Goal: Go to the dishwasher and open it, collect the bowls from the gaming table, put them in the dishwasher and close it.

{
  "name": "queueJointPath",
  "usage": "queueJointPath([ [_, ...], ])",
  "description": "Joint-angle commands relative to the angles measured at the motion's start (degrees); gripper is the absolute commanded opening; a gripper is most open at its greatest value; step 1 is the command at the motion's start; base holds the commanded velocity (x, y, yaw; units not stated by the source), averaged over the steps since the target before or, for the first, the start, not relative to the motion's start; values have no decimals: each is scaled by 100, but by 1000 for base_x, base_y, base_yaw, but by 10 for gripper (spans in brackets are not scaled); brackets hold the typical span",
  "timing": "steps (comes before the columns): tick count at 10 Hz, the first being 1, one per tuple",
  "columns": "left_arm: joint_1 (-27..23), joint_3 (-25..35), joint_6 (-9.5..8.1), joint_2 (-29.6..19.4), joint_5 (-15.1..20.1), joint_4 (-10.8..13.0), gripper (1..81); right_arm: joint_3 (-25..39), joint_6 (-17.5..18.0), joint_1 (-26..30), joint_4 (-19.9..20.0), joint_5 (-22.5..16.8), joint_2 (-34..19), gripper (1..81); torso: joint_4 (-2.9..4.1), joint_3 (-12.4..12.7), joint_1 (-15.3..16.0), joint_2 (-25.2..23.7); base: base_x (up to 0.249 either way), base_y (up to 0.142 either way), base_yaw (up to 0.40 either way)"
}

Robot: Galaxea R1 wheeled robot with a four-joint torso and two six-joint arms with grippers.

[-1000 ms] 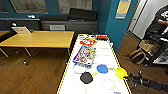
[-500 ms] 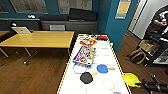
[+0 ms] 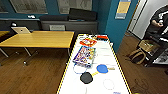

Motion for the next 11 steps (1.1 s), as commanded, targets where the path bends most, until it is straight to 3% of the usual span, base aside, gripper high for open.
queueJointPath([
  [1, -257, 1304, -9, -1025, 82, 131, 811, -315, -585, -554, -258, 577, -162, 10, 0, 0, 0, 0, 0, 0, 0],
  [3, -415, 2377, 0, -1764, 64, 131, 811, -290, -585, -766, -364, 701, -47, 10, 0, 0, 0, 0, 0, 0, 0],
  [8, -670, 2739, 0, -1967, 73, 131, 811, 879, -585, -1116, -671, 701, -943, 10, 0, 0, 0, 0, 0, 0, 0],
  [11, -1083, 3608, -9, -2537, 73, 69, 811, 1195, -585, -1600, -794, 893, -1241, 10, 0, 0, 0, 0, 0, 0, 0],
])
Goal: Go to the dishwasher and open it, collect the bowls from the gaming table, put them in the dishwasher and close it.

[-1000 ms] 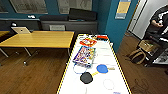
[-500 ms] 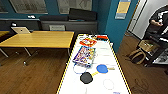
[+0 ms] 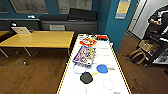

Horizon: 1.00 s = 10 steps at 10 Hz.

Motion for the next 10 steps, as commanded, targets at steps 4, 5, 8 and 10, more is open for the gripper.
queueJointPath([
  [4, -1274, 1667, -39, -1213, 388, -124, 811, 989, -24, -1005, -821, 1042, -1256, 10, 0, 0, 0, 0, 0, 0, 0],
  [5, -1510, 1789, -39, -1301, 641, -247, 811, 927, -24, -1383, -962, 1464, -1239, 10, 0, 0, 0, 0, 0, 0, 0],
  [8, -2257, 2439, -39, -1783, 1029, -676, 811, 383, -6, -2211, -1252, 2476, -695, 10, 0, 0, 0, 0, 0, 0, 0],
  [10, -2820, 2581, -39, -1987, 1407, -1020, 811, 74, -6, -2308, -1472, 2530, -184, 10, 0, 0, 0, 0, 0, 0, 0],
])
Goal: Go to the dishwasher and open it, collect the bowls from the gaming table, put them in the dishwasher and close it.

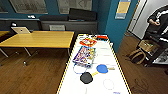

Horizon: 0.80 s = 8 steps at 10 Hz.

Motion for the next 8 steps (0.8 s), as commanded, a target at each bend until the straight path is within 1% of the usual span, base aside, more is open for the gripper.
queueJointPath([
  [1, -1133, 452, -19, -560, 864, -593, 811, -484, -4, -139, -664, 374, 551, 10, 0, 0, 0, 0, 0, 0, 0],
  [2, -1326, 452, -19, -560, 979, -742, 811, -554, -13, -130, -699, 366, 736, 10, 0, 0, 0, 0, 0, 0, 0],
  [3, -1547, 452, -28, -551, 1075, -996, 811, -615, -4, -113, -717, 366, 893, 10, 0, 0, 0, 0, 0, 0, 0],
  [4, -1775, 452, -28, -516, 1137, -1444, 811, -668, -13, -87, -725, 348, 1052, 10, 0, 0, 0, 0, 0, 0, 0],
  [5, -2056, 434, -28, -481, 1233, -1735, 811, -721, -4, -8, -804, 322, 1176, 10, 0, 0, 0, 0, 0, 0, 0],
  [7, -2584, 189, -28, -384, 1716, -2227, 811, -835, -4, 107, -813, 278, 1395, 10, 0, 0, 0, 0, 0, 0, 0],
  [8, -2777, 83, -28, -349, 1831, -2403, 811, -896, -4, 133, -813, 261, 1492, 10, 0, 0, 0, 0, 0, 0, 0],
])
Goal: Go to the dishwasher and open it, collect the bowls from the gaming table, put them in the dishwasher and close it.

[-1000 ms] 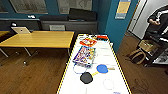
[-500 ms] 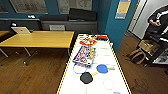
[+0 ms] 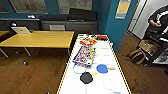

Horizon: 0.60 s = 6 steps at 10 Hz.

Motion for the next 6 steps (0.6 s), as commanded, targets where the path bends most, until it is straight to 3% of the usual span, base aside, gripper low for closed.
queueJointPath([
  [1, -1133, -201, -11, -99, 859, -754, 811, -94, -6, 236, -210, -196, -171, 10, 0, 0, 0, 0, 0, 0, 0],
  [3, -1283, -499, -46, 155, 991, -912, 811, -147, -6, 210, -210, -205, -145, 10, 0, 0, 0, 0, 0, 0, 0],
  [4, -1283, -850, -178, 366, 1009, -1079, 811, -130, -6, 219, -218, -205, -136, 10, 0, 0, 0, 0, 0, 0, 0],
  [6, -1291, -1431, -240, 753, 1097, -1106, 811, -112, -6, 227, -219, -205, -110, 10, 0, 0, 0, 0, 0, 0, 0],
])
